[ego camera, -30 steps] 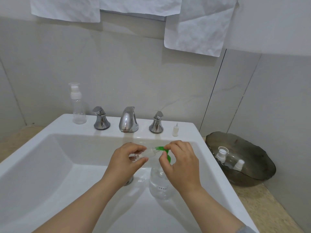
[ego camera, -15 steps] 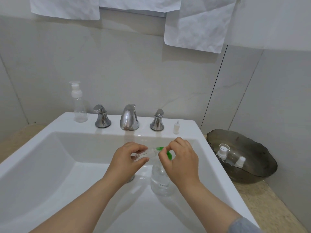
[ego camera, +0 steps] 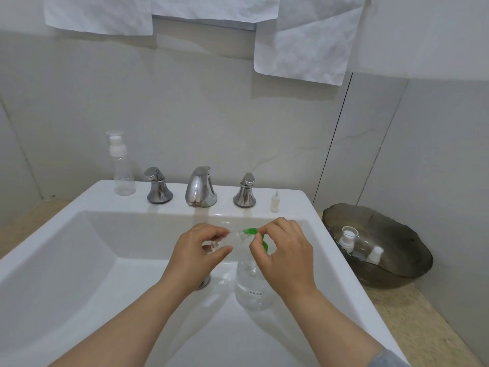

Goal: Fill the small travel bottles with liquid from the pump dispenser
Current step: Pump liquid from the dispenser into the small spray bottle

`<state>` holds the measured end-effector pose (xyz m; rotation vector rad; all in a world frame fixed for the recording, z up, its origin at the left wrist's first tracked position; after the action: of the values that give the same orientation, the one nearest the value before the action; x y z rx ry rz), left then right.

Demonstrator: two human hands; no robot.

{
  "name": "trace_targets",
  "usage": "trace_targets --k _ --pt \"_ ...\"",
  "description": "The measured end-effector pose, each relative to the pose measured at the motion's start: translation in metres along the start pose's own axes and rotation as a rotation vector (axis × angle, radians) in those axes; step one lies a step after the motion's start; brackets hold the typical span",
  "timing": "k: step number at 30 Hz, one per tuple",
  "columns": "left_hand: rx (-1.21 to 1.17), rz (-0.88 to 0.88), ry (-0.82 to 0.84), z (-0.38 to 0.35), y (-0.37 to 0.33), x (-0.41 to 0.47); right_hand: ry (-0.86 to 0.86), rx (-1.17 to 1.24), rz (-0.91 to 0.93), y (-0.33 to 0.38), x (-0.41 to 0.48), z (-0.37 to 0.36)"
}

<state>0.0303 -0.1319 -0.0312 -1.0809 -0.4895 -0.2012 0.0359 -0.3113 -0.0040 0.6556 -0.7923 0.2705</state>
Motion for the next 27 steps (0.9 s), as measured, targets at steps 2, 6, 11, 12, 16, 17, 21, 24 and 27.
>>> trace_targets --k 2,6,11,12,16,17,21,24,27 --pt "-0.005 -0.008 -0.007 0.001 -0.002 0.001 -0.009 0.005 0.007 0.000 0.001 0.001" --pt "0.004 -0.006 -0.013 0.002 -0.001 0.001 0.005 0.002 0.010 0.001 0.000 -0.001" --pt "-0.001 -0.015 -0.012 0.002 0.000 0.001 0.017 0.013 -0.017 0.000 0.000 -0.003" --pt "-0.005 -0.017 -0.009 0.002 0.000 0.001 0.016 0.017 -0.030 0.000 0.000 -0.004" --pt "0.001 -0.027 0.005 0.000 0.001 0.001 0.012 0.021 -0.070 0.000 0.002 -0.004" --pt "0.004 -0.031 0.008 -0.001 0.001 0.001 0.011 0.020 -0.075 0.000 0.003 -0.005" --pt "0.030 -0.039 0.038 -0.002 0.004 0.001 0.036 -0.014 -0.091 0.000 0.002 -0.007" --pt "0.045 -0.038 0.057 -0.003 0.005 0.000 0.063 -0.049 -0.088 -0.001 0.001 -0.009" --pt "0.040 -0.040 0.058 -0.004 0.004 0.000 0.056 -0.040 -0.084 -0.002 0.000 -0.007"
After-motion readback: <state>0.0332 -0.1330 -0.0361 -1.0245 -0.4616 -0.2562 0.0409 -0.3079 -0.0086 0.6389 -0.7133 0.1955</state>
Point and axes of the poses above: each hand's wrist, its own x-axis towards the middle knuckle, its own z-axis out of the back of the hand, y = z × x, the point moved 6 cm from there along x, towards the middle knuckle, and after that the axes turned 8 degrees about -z, right-handed, at the moved point
